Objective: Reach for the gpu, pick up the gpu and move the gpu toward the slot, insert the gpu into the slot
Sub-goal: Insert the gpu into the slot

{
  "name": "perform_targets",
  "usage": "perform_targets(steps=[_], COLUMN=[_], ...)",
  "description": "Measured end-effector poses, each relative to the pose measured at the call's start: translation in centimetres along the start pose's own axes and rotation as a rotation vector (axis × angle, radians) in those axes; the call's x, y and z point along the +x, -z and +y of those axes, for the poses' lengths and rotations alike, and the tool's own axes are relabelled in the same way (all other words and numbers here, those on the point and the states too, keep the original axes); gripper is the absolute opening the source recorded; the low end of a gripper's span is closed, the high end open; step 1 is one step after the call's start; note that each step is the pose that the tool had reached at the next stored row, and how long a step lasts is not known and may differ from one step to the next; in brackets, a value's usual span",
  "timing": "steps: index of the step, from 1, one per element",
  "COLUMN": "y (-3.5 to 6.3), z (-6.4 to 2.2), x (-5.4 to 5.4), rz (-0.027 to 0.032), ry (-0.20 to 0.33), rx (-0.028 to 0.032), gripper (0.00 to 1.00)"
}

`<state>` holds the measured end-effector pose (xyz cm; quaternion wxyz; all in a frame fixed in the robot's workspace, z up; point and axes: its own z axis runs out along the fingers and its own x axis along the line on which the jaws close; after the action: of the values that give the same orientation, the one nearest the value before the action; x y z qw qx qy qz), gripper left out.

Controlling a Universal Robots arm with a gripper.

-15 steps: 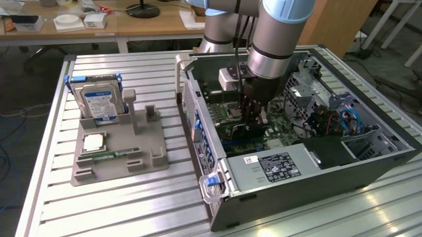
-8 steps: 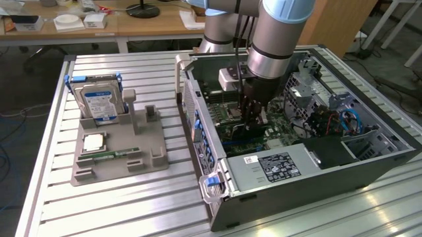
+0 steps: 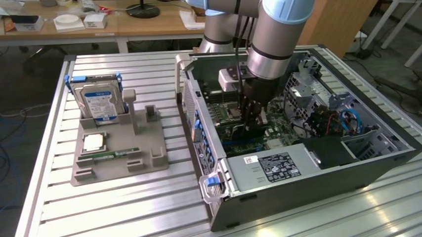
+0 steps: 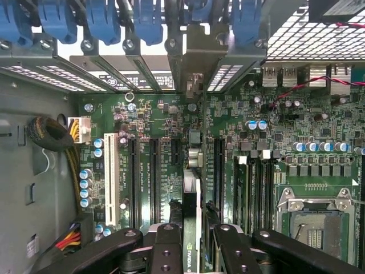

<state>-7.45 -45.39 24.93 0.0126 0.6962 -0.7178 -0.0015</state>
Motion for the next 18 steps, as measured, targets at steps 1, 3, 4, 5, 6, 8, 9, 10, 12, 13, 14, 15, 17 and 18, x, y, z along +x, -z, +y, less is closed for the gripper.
perform_targets(steps=[1,3,4,5,6,8,9,10,12,13,14,15,17,18], y=[-0.01,-0.01,0.03,0.08,0.11,0.20,0.24,0.29,0.31,0.31,0.31,0.32,0.32,0.32], z=[0.00,-0.01,-0.01,-0.01,-0.01,-0.01,-0.01,-0.01,-0.01,-0.01,-0.01,0.00,-0.01,0.00], x=[-0.01,-0.01,-0.01,-0.02,-0.02,-0.01,0.00,0.00,0.00,0.00,0.00,0.00,0.00,0.00], rz=[-0.0002,-0.0002,-0.0005,-0.0014,-0.0015,-0.0005,-0.0003,-0.0003,-0.0004,-0.0005,-0.0004,-0.0002,-0.0002,-0.0002], ry=[0.000,0.000,0.000,0.000,0.000,0.000,0.000,0.000,0.000,0.000,0.000,0.000,0.000,0.000], rx=[0.0001,0.0001,0.0002,0.0005,0.0007,0.0005,0.0003,0.0002,0.0002,0.0002,0.0002,0.0002,0.0001,0.0001], gripper=[0.26,0.26,0.26,0.26,0.26,0.26,0.26,0.26,0.26,0.26,0.26,0.26,0.26,0.26])
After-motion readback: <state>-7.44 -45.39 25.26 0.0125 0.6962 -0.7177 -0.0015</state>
